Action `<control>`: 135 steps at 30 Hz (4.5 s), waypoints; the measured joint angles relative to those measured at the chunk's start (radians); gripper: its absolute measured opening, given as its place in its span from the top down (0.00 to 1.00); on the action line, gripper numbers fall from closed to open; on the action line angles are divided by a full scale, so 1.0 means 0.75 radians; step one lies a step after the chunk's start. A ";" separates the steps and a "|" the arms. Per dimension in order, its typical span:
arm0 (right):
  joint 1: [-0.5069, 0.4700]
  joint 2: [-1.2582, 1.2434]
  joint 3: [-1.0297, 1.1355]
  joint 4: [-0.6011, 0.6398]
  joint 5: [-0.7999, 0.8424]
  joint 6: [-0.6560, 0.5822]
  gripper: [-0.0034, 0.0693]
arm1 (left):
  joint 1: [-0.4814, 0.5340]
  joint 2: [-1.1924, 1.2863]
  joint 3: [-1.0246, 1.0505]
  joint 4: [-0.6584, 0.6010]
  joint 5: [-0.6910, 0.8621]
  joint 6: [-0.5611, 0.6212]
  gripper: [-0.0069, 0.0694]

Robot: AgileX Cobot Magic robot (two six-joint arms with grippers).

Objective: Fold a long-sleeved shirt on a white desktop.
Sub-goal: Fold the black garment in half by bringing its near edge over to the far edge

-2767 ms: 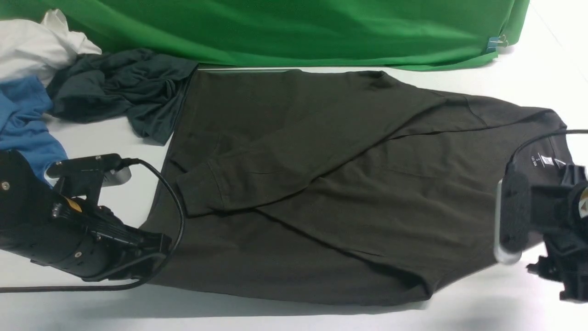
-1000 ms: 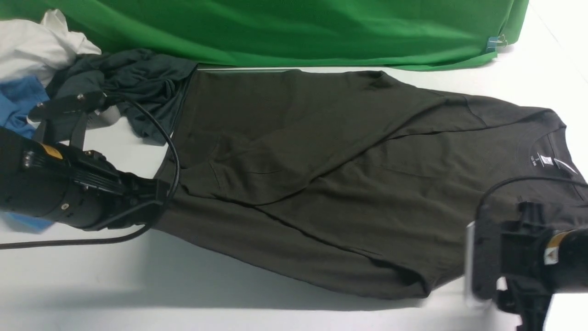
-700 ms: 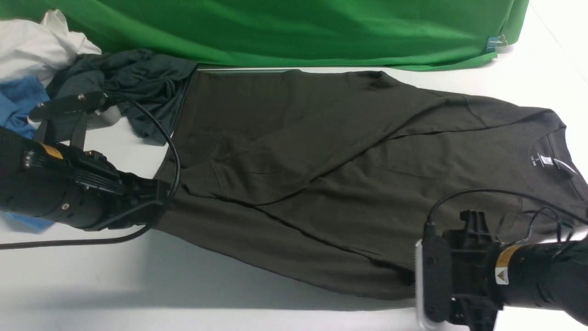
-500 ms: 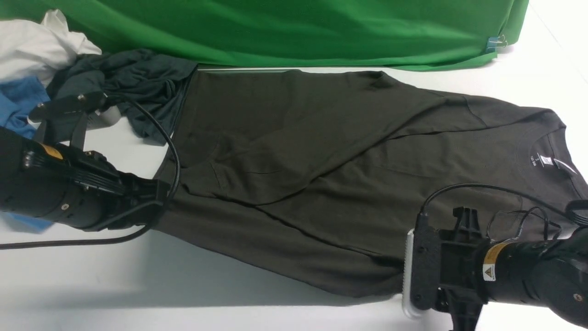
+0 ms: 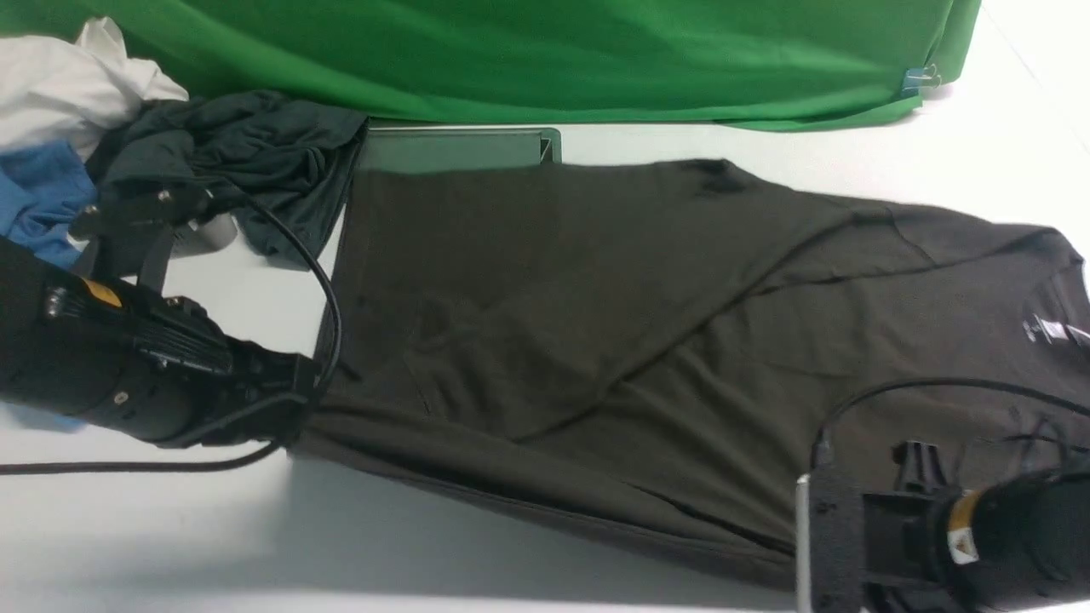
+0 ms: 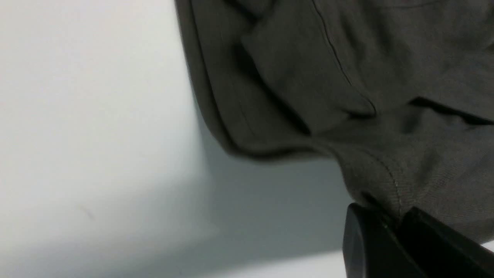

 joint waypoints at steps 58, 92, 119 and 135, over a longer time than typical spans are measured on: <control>-0.363 0.998 -1.738 0.026 0.181 0.243 0.88 | 0.105 1.173 -1.183 0.010 -0.391 -0.119 0.80; -0.279 0.941 -1.712 0.332 0.429 0.461 0.92 | 0.106 1.290 -1.195 -0.193 0.095 0.282 0.78; -0.429 0.897 -1.717 0.314 0.539 0.670 0.67 | 0.177 1.263 -1.551 -0.042 0.269 0.131 0.41; -0.945 0.342 -0.958 0.303 0.299 1.024 0.15 | 0.293 0.872 -0.631 -0.311 -0.073 0.175 0.21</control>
